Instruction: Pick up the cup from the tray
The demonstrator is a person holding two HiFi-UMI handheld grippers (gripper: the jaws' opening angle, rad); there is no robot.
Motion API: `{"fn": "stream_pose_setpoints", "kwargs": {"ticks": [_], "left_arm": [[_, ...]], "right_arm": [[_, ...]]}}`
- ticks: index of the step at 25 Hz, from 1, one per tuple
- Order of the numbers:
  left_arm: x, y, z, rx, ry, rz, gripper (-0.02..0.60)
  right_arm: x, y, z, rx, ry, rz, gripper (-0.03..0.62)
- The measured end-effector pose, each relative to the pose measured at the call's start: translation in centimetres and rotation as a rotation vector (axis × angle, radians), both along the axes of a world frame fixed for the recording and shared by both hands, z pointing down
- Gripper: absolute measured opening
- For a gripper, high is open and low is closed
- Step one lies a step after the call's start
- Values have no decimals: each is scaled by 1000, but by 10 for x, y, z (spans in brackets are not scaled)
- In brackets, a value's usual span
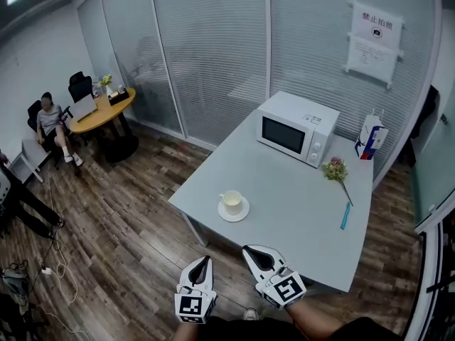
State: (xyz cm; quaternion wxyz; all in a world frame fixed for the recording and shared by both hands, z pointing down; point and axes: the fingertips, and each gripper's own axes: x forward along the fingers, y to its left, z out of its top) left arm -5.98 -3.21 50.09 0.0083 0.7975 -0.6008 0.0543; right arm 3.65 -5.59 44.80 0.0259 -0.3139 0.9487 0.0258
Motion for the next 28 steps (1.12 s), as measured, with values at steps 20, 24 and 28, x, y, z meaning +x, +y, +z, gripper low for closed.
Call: {"fn": "stream_pose_setpoints", "kwargs": {"ticks": [20, 24, 28], "left_arm": [[-61, -164, -5, 16, 1, 165, 3], [-68, -185, -1, 7, 3, 218, 3], [-68, -199, 3, 4, 6, 274, 3]], "right_arm": [[-74, -148, -8, 37, 19, 99, -11], [-86, -169, -3, 15, 60, 145, -11], [-92, -182, -15, 30, 64, 199, -11]]}}
